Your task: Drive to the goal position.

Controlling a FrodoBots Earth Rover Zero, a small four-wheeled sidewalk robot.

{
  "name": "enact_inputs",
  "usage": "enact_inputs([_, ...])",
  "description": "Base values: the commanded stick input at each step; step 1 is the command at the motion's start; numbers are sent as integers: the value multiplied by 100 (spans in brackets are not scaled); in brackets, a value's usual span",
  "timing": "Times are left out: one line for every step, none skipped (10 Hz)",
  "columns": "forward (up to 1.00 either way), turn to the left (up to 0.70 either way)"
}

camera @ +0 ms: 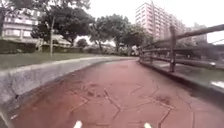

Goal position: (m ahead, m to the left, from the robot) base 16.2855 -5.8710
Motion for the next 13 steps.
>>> enact_inputs([50,0])
enact_inputs([50,0])
enact_inputs([50,0])
enact_inputs([50,0])
enact_inputs([50,0])
enact_inputs([50,0])
enact_inputs([50,0])
enact_inputs([50,0])
enact_inputs([50,0])
enact_inputs([50,0])
enact_inputs([50,0])
enact_inputs([50,4])
enact_inputs([50,12])
